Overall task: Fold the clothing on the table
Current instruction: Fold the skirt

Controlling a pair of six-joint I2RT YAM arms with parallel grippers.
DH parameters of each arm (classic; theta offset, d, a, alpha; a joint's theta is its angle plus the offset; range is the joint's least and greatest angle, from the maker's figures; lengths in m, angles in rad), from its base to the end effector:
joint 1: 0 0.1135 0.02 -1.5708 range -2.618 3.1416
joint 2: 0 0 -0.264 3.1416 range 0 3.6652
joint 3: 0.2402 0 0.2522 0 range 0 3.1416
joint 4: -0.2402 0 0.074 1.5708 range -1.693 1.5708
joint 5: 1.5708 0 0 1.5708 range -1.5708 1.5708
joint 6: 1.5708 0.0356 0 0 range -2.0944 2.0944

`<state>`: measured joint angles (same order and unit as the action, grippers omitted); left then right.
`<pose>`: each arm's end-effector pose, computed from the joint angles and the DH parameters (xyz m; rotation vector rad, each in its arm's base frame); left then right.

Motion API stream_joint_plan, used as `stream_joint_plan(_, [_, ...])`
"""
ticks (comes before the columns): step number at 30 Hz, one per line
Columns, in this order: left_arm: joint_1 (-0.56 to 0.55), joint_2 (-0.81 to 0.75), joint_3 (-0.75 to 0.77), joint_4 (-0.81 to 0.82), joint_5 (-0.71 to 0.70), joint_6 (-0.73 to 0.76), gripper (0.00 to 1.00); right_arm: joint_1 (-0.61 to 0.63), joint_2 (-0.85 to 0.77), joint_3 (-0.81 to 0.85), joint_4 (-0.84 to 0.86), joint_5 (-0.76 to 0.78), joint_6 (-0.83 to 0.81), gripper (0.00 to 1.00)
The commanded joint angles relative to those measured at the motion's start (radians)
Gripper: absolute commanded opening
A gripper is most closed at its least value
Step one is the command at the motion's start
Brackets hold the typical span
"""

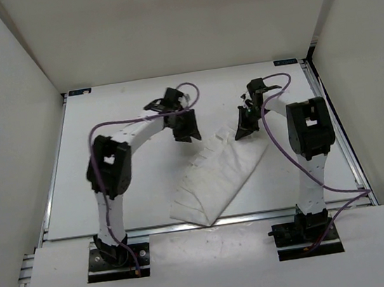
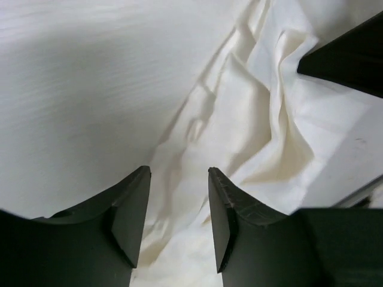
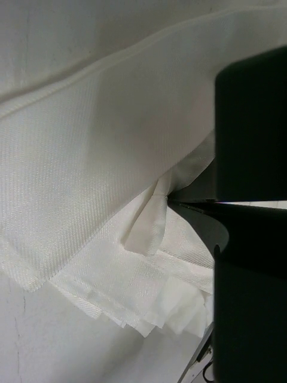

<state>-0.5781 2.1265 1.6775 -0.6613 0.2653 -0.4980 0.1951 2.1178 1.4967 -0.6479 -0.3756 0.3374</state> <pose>0.3752 -0.2560 0.1884 0.2001 2.8010 -0.6588 0.4127 0.0949 0.1429 0.1218 2.8799 0.6435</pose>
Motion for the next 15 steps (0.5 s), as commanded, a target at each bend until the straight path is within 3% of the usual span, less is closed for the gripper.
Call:
stream_joint_plan(1, [0.116, -0.292, -0.163, 0.097, 0.043, -0.037, 0.55, 0.015, 0.05, 0.008, -0.042, 0.078, -0.008, 0.0])
stream_joint_plan(5, [0.219, -0.529, -0.387, 0.105, 0.068, -0.076, 0.56, 0.024, 0.053, 0.011, -0.059, 0.07, -0.001, 0.0])
stream_joint_plan(10, [0.215, -0.738, -0.717, 0.182, 0.02, -0.16, 0.56, 0.036, 0.061, 0.026, -0.088, 0.072, -0.011, 0.0])
stream_joint_plan(15, [0.08, -0.695, -0.708, 0.181, -0.061, -0.214, 0.56, 0.033, 0.083, 0.06, -0.124, 0.072, -0.021, 0.0])
